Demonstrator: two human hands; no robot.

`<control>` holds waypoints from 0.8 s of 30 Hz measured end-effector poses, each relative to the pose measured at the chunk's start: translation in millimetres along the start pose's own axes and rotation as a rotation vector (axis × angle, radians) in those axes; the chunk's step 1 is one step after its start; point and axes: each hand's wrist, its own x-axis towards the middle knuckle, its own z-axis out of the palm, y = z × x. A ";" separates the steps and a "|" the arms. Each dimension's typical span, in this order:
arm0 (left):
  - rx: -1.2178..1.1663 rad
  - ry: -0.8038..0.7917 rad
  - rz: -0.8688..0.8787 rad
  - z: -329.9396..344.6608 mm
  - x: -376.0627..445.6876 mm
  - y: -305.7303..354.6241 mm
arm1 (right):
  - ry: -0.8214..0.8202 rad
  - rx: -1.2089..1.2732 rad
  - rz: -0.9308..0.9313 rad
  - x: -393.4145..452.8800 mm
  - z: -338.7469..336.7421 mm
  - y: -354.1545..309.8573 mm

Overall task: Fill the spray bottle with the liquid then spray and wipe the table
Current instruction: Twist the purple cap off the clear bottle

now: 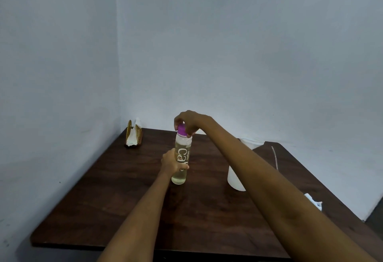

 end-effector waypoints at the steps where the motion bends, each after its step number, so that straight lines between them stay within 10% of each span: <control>1: 0.000 0.002 0.010 0.2 -0.4 0.0 | 0.002 -0.011 -0.031 -1.1 -0.3 2.5; 8: 0.006 -0.003 0.005 -0.7 0.6 0.1 | -0.020 0.121 -0.124 -8.2 -10.3 6.4; 15: -0.007 0.005 0.010 -0.8 -1.0 -0.1 | 0.092 -0.161 0.157 -6.1 2.1 -2.0; 24: 0.004 -0.004 0.019 -0.9 -0.5 0.3 | -0.008 0.023 -0.066 -4.7 -3.7 10.7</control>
